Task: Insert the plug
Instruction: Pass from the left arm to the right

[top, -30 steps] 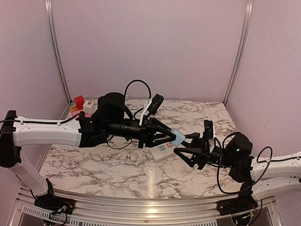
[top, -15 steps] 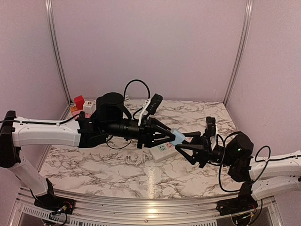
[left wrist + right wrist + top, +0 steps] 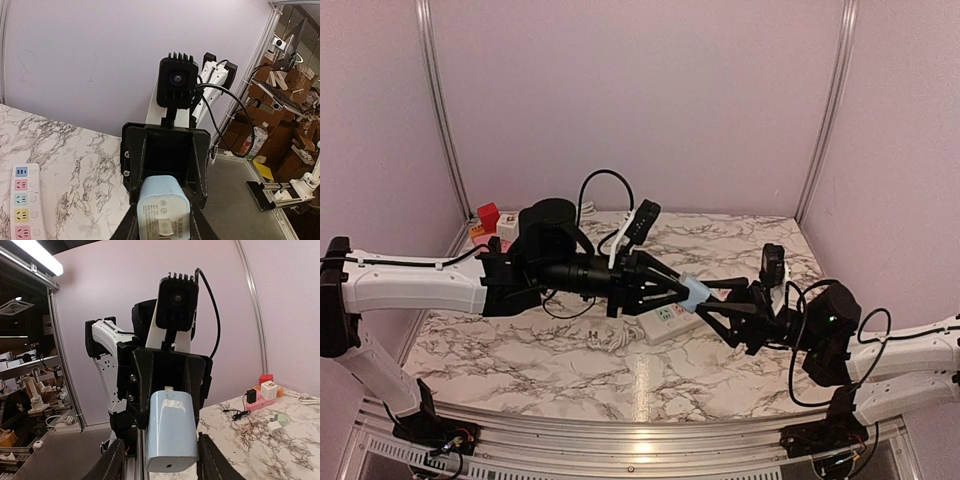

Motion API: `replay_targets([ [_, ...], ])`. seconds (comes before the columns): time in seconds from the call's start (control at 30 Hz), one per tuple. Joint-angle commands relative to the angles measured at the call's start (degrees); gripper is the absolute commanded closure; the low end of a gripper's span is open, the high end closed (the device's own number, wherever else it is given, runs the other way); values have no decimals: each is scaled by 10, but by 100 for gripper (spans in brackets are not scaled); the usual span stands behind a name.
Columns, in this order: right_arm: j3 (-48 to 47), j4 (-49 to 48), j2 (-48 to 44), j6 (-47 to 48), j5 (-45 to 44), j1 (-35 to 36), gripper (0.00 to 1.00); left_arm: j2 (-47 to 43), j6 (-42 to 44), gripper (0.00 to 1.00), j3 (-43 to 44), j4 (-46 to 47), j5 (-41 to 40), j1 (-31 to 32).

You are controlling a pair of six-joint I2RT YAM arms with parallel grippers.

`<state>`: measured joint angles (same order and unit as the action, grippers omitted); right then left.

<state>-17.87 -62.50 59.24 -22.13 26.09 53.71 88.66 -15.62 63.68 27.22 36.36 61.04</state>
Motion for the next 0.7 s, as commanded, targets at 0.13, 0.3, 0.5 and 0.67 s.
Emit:
replay_targets([
  [0.13,-19,-26,16,-17,13,-4,58,-18,-6,100,-6,47,11,3],
  [0.3,-20,-53,37,-30,20,-4,59,-15,-10,100,-7,52,11,6],
  [0.5,-18,-86,53,-42,24,-4,62,-16,-10,99,-10,55,10,6],
  [0.67,-18,-91,53,-42,21,-4,57,-16,-10,99,-13,55,10,6],
])
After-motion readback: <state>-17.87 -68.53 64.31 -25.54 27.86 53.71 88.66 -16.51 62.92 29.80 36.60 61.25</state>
